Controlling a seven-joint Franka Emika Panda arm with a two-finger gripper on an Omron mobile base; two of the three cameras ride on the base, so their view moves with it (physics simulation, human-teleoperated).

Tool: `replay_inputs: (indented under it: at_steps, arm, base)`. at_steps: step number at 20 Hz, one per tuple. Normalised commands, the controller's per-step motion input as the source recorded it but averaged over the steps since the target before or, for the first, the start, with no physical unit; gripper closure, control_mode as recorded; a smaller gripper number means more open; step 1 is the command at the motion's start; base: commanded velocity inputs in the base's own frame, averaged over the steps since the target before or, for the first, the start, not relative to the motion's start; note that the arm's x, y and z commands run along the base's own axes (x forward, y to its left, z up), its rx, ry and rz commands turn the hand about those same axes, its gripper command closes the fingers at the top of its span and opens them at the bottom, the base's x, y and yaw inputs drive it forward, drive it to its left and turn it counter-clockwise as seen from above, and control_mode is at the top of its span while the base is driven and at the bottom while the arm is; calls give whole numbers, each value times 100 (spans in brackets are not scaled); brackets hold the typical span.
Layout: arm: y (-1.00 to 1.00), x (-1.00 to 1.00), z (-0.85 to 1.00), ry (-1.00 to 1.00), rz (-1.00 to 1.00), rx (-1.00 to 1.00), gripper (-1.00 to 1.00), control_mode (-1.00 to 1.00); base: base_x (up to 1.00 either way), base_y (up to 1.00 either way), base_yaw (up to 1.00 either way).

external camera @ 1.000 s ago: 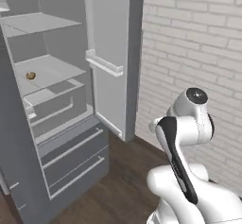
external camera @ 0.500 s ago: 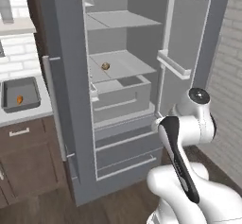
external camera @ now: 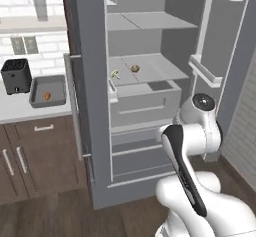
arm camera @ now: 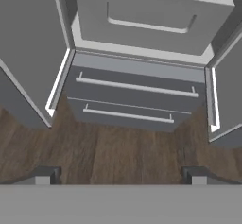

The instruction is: Place one mushroom and one chicken drumstick in each tupperware on the nearby counter, to pack two identical lunches.

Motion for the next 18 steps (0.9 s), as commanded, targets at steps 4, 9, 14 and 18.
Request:
replay_inputs:
  at_steps: [4, 9, 14, 18]
  arm:
    - [0, 0, 0, 0, 0, 0, -100, 100]
    - [0, 0, 0, 0, 0, 0, -100, 100]
    - [0, 0, 0, 0, 0, 0, -100, 100]
    - [0, 0, 0, 0, 0, 0, -100, 100]
  base:
    - [29, -34, 0]
    - [55, 0, -1]
    - [88, 0, 0]
    - [77, 0, 0]
